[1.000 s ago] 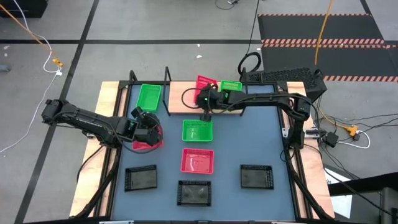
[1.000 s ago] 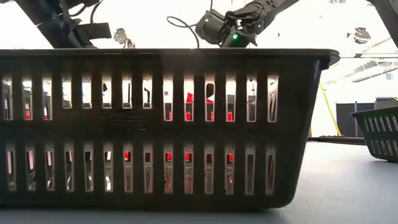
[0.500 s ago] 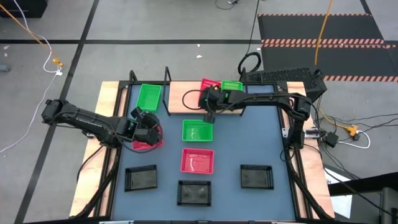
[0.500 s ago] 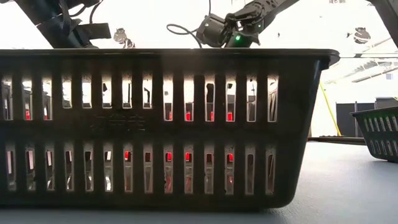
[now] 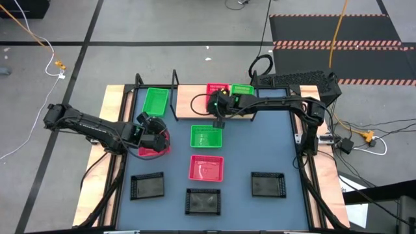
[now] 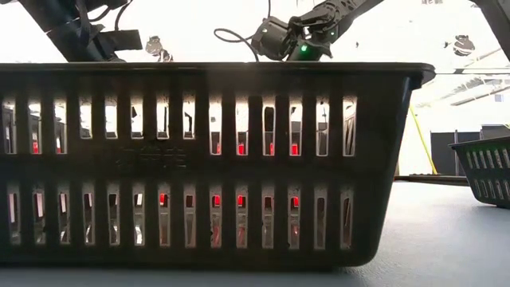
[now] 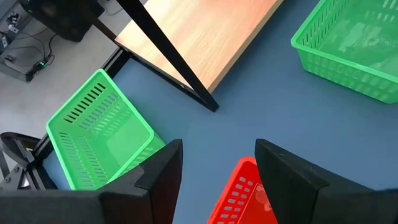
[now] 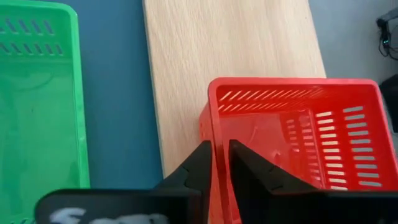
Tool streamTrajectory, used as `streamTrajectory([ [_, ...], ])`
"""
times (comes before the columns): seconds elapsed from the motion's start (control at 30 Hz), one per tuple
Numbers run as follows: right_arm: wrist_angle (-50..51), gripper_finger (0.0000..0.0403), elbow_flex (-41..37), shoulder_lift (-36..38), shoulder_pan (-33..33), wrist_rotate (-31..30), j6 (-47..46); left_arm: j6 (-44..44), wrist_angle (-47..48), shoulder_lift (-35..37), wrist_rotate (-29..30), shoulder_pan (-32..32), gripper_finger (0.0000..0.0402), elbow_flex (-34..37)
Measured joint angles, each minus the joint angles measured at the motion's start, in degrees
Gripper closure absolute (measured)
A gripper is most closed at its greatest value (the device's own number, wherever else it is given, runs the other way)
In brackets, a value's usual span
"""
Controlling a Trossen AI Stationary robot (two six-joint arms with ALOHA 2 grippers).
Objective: Stack baskets on shelf by color
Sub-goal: Put the right red bin on the shelf, then put the right black bin on the shelf
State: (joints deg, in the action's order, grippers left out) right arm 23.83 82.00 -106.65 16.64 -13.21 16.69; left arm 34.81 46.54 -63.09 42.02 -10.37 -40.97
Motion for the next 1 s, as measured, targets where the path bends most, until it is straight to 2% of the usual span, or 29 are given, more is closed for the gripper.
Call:
streamTrajectory([
  [0.23,0.0,0.0312,-0.1,1.6,0.0,0.4,-5.7,-0.4,0.0,0.0,0.0,0.0,0.0199,0.0],
  [0.4,-0.4,0.0281,-0.1,6.5,0.0,5.6,-10.3,-0.2,0.0,0.0,0.0,0.0,0.0199,0.0],
  [0.57,-0.8,0.0256,-0.5,11.7,-1.1,8.0,-12.1,0.5,-0.1,0.0,-0.1,0.0,0.0199,0.0],
  [0.77,-5.8,0.0246,-8.7,17.6,-5.0,12.5,-15.6,1.5,-0.1,0.0,-0.2,-0.7,0.0199,0.0],
  [0.9,-14.1,0.0246,-16.2,21.6,-8.6,19.2,-16.0,1.0,-0.3,0.0,-0.1,-1.8,0.0199,0.0],
  [1.0,-25.0,0.0246,-22.3,24.0,-10.8,26.4,-16.0,-0.1,-1.2,0.0,0.1,-1.9,0.0199,0.0],
])
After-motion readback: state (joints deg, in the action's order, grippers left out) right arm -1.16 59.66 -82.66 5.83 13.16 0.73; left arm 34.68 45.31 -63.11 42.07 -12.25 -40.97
